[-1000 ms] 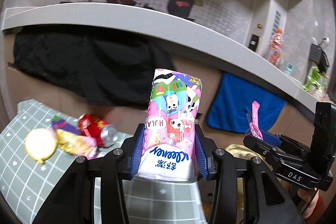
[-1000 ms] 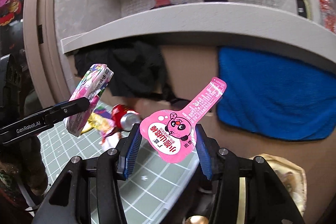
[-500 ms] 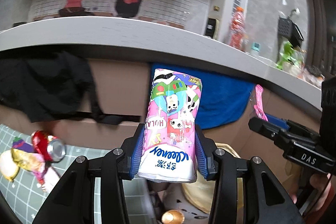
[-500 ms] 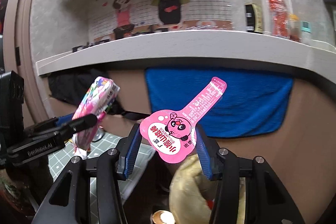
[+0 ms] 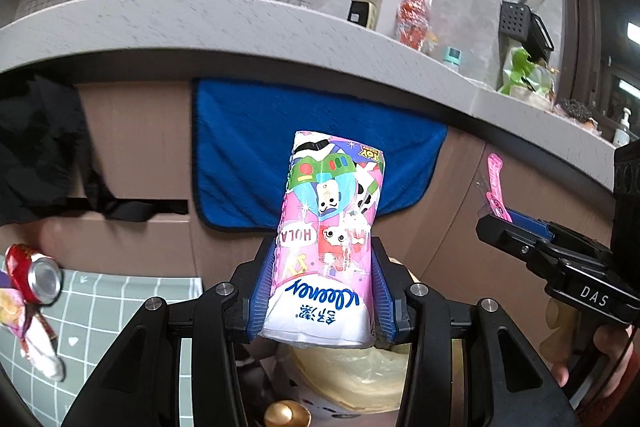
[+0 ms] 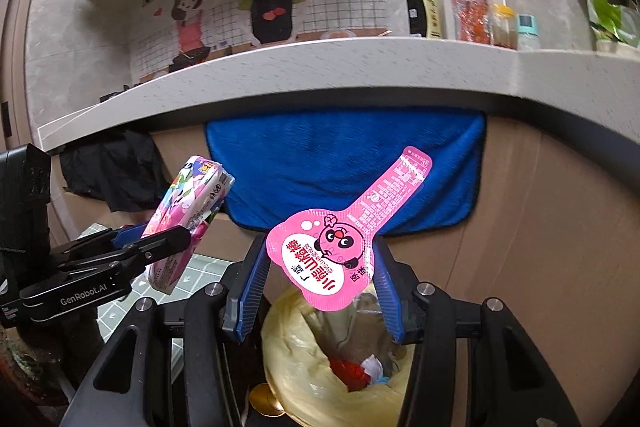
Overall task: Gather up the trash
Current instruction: 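Carry the pink tissue pack and pink wrapper over the bin and release both, then move both open tools back over the table toward the remaining trash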
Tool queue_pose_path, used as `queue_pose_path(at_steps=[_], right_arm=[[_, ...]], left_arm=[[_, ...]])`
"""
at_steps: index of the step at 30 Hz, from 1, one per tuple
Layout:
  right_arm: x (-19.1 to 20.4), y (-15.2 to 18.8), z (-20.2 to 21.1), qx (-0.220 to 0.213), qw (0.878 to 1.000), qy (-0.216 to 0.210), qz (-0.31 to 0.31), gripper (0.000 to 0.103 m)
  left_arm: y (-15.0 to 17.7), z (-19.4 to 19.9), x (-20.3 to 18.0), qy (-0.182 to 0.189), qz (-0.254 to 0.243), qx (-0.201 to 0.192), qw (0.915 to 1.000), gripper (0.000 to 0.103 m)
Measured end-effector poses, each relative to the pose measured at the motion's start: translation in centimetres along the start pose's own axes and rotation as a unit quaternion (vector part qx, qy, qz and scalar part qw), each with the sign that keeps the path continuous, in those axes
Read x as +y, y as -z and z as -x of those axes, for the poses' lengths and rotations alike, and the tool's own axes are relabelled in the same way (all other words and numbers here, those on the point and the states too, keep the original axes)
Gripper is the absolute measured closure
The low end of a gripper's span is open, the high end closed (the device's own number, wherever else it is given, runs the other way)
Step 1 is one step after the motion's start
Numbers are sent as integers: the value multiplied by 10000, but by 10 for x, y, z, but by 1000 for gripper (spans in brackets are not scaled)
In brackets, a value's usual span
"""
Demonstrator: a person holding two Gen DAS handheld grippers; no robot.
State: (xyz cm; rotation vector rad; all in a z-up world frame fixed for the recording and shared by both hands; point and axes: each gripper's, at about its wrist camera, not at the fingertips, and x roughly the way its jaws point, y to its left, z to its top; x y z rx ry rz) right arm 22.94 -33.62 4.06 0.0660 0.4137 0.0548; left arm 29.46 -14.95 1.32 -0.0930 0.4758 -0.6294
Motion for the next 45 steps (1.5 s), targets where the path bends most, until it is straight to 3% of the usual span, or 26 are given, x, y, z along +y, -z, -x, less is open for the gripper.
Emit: queue_pose_path(at_steps=[24,31,33,35,39,45], right_arm=[[-47,38,-40,506,9969,-16,-608,56],[-56,46,-50,585,9957,-34,-724,55],[-63,50,-53,580,9941,-91,-908,54],[-72,54,-57,611,9917,-130,-1122,47],[-79,62,-62,699,9898,-33,-1239,44],[-74,64,-58,751,9909,131,-1113,43]], left_arm=[[30,-70,-8,173,73,693,9974,58],[31,-85,-11,499,44,815,9954,57],[32,-92,-7,764,112,935,9926,52],[32,-99,0,986,279,1041,9893,34],[30,-102,13,1034,483,1097,9874,31],[21,-83,41,713,696,976,9902,31]])
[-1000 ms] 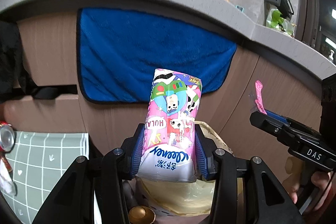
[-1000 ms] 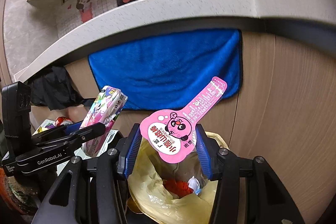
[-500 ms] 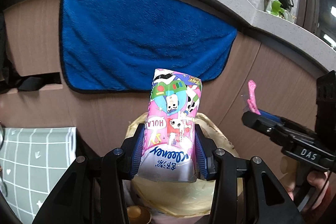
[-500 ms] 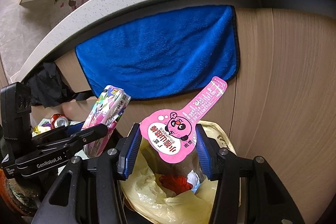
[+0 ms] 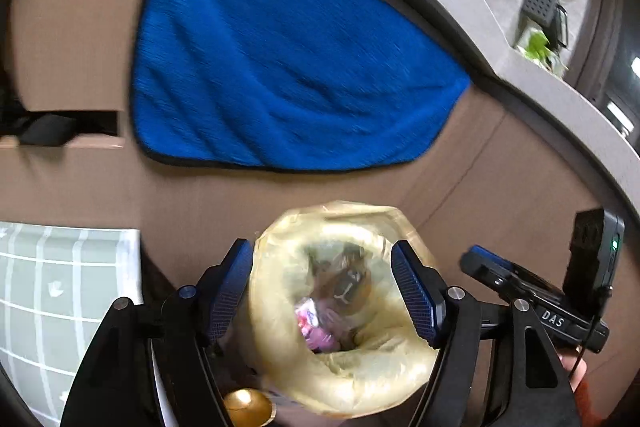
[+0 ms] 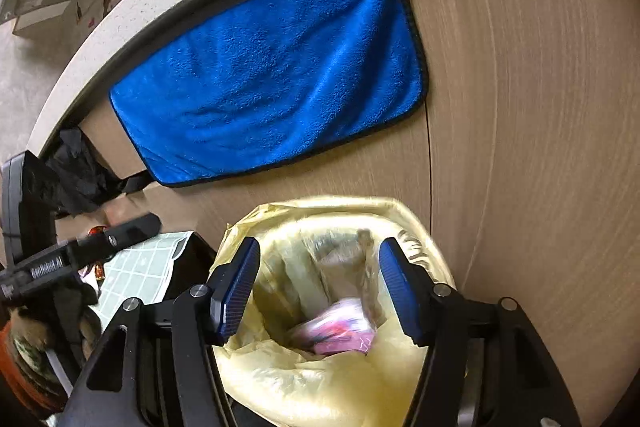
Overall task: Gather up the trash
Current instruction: 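Move both open tools back over the table toward the remaining trash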
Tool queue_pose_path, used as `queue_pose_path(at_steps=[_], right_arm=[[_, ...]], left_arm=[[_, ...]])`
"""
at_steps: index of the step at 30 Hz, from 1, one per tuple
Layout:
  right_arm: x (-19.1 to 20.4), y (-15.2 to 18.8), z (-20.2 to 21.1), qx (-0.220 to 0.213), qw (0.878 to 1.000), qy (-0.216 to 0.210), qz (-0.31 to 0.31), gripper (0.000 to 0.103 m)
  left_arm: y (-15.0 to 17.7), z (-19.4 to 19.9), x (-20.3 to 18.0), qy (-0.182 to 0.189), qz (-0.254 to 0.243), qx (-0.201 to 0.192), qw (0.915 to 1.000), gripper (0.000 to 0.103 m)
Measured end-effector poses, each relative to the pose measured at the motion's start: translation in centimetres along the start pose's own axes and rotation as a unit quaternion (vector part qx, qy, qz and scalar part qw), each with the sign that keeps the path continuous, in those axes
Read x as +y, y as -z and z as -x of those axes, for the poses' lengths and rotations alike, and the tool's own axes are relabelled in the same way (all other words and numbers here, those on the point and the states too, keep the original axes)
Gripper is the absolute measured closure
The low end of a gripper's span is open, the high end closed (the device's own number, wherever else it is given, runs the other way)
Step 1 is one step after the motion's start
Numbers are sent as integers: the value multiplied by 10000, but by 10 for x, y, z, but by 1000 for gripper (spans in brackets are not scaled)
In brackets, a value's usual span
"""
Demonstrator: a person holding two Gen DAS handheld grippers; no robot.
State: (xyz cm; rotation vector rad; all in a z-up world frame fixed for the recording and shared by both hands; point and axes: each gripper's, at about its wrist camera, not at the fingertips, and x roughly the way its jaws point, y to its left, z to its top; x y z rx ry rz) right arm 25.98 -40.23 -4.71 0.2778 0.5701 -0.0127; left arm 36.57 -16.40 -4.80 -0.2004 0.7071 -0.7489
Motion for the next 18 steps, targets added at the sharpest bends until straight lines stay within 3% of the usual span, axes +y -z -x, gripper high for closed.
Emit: queue_pose_path(at_steps=[10,18], right_arm=[[58,-6,18,-181,9975,99,675,43],[137,-11,11,-243,9922,-518,1103,43]], left_arm=[[5,95,60,-1055,72,-628,9924,31],[25,190,140,-1786,549,-1061,9766,31]])
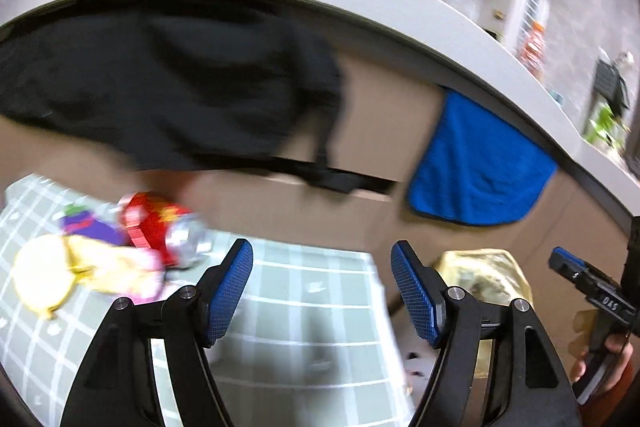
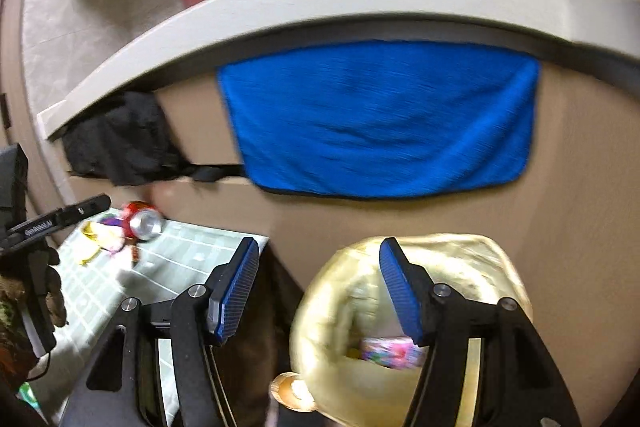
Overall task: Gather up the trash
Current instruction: 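Move both open tools back over the table toward the remaining trash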
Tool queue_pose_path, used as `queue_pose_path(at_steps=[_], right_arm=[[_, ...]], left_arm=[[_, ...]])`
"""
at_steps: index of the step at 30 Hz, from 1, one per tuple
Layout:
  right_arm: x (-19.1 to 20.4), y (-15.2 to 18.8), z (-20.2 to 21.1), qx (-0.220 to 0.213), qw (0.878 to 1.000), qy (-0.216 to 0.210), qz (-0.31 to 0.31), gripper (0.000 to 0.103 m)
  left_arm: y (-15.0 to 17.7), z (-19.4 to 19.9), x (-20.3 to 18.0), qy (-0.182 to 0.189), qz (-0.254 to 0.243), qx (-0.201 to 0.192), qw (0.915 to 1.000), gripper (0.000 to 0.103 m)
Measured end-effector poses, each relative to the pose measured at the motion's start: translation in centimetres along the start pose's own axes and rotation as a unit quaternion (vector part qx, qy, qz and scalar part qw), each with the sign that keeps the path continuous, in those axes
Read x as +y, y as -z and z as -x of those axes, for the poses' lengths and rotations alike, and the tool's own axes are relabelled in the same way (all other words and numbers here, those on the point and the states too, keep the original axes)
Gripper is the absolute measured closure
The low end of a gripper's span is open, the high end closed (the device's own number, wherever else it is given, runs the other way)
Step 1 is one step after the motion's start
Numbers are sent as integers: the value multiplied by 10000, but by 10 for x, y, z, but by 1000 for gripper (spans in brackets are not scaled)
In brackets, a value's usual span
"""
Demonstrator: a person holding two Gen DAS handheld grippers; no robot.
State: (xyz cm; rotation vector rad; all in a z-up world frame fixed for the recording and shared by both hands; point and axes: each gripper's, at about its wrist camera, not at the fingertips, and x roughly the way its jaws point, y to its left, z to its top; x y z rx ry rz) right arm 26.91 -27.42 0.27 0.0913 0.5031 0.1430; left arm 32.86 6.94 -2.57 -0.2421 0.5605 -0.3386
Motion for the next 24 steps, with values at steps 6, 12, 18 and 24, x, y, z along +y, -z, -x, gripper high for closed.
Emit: queue_pose_path(at_steps=[6,12,18,24], right_arm=[[64,-9,-25,61,9982,-533,274,43],[118,-9,-55,113,9933,-983,596,43],[149,-2,-82,375,9884,-1286,716,43],[157,7,-103,667,9855,-1404,686,43]], left_arm=[[11,32,61,-410,308,-96,9986,31],[18,47,117,-795,725,-139,9941,24],[28,35,156,-1019,1012,171,9895,12],[22,4,183,-814,1556,317,9839,12]])
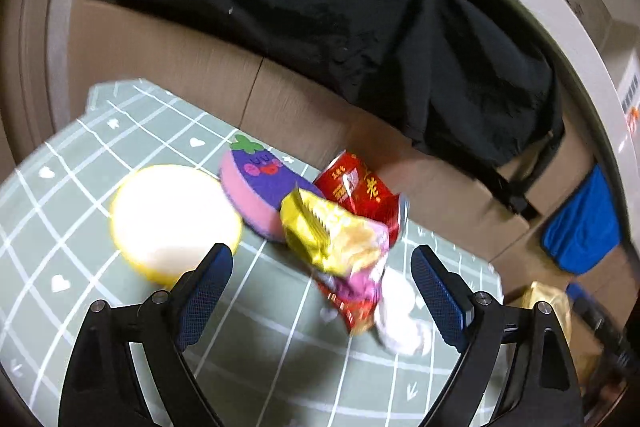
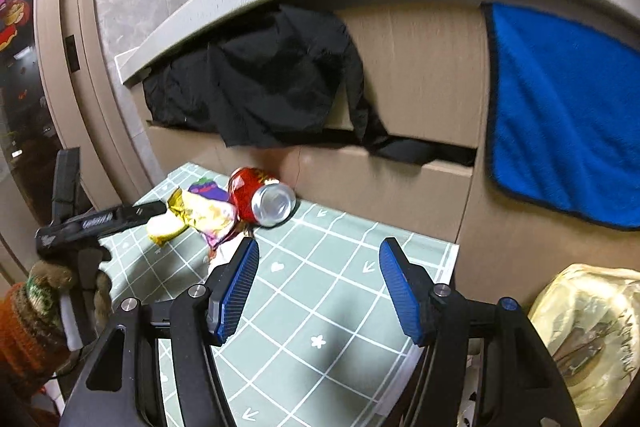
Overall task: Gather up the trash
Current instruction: 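Move both open tools back over the table toward the remaining trash, then grasp the yellow snack bag with the left tool while the right tool grasps the red soda can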
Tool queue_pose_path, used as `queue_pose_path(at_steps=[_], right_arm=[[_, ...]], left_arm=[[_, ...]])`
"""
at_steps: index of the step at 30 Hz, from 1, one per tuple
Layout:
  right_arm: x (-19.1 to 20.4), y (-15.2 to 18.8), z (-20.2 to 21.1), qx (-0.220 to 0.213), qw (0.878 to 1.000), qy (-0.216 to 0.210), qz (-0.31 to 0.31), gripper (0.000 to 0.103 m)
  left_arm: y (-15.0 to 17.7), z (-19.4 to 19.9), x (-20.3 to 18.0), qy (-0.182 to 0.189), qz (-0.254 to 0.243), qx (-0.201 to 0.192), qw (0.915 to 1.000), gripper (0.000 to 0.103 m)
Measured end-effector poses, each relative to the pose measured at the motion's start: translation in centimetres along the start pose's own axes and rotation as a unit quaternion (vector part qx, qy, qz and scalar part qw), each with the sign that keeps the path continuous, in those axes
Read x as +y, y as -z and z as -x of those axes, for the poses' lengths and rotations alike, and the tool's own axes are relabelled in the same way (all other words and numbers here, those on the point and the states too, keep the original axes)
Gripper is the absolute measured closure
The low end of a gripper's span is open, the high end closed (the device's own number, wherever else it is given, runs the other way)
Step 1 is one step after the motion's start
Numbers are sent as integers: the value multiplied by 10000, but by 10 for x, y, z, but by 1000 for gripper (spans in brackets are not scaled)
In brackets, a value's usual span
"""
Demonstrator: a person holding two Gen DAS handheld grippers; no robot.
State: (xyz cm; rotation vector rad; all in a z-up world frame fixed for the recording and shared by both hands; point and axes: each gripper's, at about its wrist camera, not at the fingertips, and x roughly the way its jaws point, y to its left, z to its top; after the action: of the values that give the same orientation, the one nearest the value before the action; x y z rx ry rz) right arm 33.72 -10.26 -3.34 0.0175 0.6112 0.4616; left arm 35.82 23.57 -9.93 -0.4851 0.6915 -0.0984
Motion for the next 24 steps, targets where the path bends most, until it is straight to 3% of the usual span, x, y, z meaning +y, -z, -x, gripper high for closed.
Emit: queue_pose_path(at_steps=[3,6,8,10,17,24], right_arm=[[-2,3,-5,57,10000,-22,-61,43],[-3,5,-8,100,9999,-50,-120,43],[-4,6,-7,112,9998,-51,-125,43],[-5,7,-6,112,9999,-33,-117,43],[-5,5,-17,276,9989,-325,-215,43],[37,-8,-50,259,9988,-278,316,43]], left_arm=[[-12,-21,2,-60,309,221,9993,14],[-16,-43,3,-249,598,470,9968,28],[-12,-51,2,-314,686,614,9953,63],[-8,-54,-1,-336,636,662,9952,76],[11,-27,-6,-55,186,641,9978,78],[22,34,12,-171,-39,303,9994,78]])
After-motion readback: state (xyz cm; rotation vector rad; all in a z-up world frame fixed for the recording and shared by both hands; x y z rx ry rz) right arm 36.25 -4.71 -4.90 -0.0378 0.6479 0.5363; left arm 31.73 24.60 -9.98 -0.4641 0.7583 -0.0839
